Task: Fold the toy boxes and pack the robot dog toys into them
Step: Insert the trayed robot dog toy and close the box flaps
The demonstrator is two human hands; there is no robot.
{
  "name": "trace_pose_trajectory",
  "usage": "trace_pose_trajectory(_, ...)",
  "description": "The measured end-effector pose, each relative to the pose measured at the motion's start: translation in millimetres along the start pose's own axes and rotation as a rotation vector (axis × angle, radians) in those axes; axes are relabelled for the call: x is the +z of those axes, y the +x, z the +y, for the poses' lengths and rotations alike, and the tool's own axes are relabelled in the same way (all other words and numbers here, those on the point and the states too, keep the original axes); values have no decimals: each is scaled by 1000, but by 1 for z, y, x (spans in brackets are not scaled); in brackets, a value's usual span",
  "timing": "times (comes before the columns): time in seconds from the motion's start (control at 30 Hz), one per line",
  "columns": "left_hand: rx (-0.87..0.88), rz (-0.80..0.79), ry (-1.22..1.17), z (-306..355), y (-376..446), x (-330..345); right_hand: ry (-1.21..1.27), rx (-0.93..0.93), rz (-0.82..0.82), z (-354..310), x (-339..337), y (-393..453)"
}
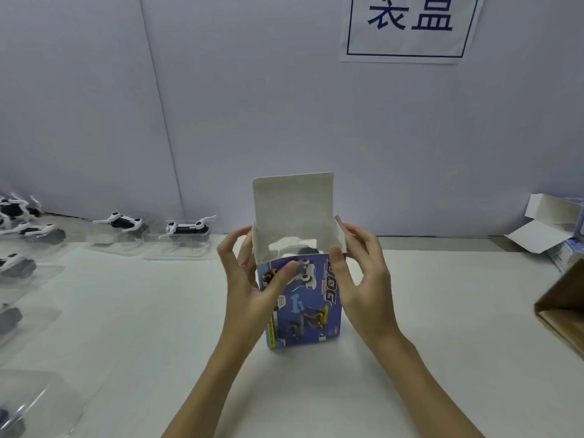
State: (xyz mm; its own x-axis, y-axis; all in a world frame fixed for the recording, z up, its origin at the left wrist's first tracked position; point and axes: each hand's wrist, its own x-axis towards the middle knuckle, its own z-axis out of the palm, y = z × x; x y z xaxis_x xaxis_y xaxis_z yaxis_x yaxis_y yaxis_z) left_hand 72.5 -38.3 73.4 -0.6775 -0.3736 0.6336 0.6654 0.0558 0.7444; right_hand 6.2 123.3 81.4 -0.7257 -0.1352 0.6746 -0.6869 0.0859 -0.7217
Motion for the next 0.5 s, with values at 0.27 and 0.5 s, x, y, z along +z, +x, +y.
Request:
trace_pose_trajectory(0.27, -32, -45, 156, -5, -3, 2, 148, 74, -154, 9, 2, -5)
trace_pose_trajectory(0.5, -16, -38, 312, -8, 3, -1, 112, 80, -76, 3, -3, 4)
